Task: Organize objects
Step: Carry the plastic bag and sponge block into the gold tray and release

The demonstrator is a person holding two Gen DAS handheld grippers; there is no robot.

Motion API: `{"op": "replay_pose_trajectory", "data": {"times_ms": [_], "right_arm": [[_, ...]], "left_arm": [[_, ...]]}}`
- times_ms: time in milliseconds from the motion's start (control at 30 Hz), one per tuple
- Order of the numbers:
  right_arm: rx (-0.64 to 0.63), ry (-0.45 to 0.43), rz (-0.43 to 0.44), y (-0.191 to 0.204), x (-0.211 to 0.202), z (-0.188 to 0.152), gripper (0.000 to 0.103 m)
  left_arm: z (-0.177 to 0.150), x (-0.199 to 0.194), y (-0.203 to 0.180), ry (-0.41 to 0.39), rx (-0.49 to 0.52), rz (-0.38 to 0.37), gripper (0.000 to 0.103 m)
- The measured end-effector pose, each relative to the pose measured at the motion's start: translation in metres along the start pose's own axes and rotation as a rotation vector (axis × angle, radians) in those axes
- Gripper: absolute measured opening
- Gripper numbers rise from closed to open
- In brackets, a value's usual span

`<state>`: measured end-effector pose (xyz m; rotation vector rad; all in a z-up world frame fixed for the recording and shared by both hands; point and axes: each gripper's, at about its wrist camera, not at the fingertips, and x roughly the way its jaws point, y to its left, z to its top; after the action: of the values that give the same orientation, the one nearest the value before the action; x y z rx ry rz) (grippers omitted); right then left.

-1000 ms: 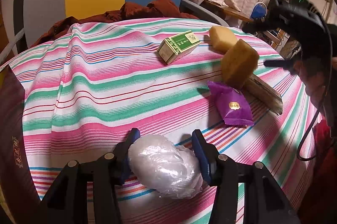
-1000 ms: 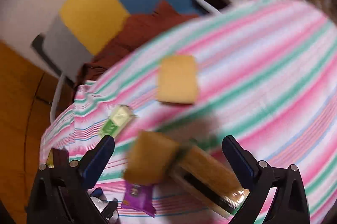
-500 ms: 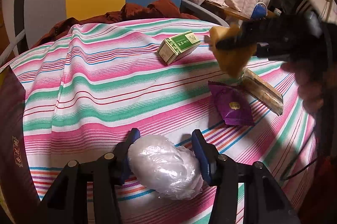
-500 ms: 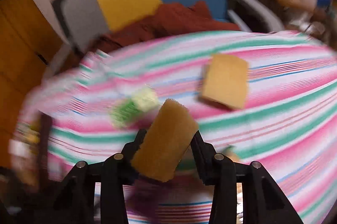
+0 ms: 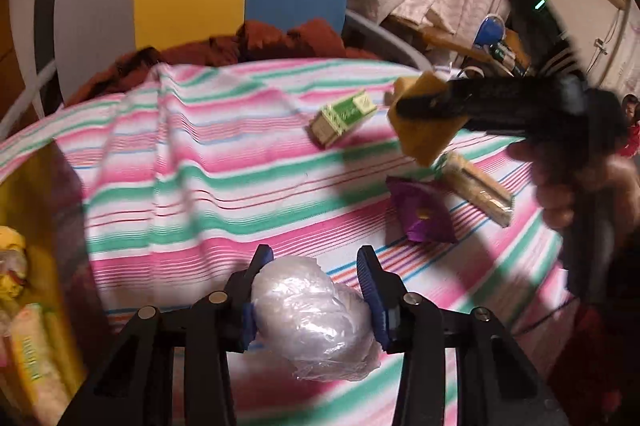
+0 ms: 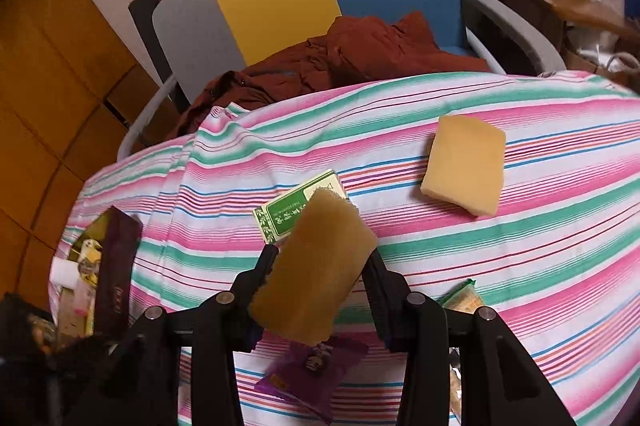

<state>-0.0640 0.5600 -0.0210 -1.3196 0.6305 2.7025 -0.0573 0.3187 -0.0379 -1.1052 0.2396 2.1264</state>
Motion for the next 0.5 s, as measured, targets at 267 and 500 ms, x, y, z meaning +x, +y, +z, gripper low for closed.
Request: {"op": "replay_pose_trajectory", "data": {"times_ms": [267, 500], "right_arm": [[-0.117, -0.022, 0.023, 0.056, -0.017, 0.000, 0.043], [-0.263, -0.037, 0.152, 0.154, -0.029, -0.004, 0.043]], "left_arm": [[-0.010, -0.077, 0.051, -0.084, -0.070, 0.083, 0.044], [-0.030, -0.116, 0.123, -0.119, -0.222, 0.204, 0.045]]}}
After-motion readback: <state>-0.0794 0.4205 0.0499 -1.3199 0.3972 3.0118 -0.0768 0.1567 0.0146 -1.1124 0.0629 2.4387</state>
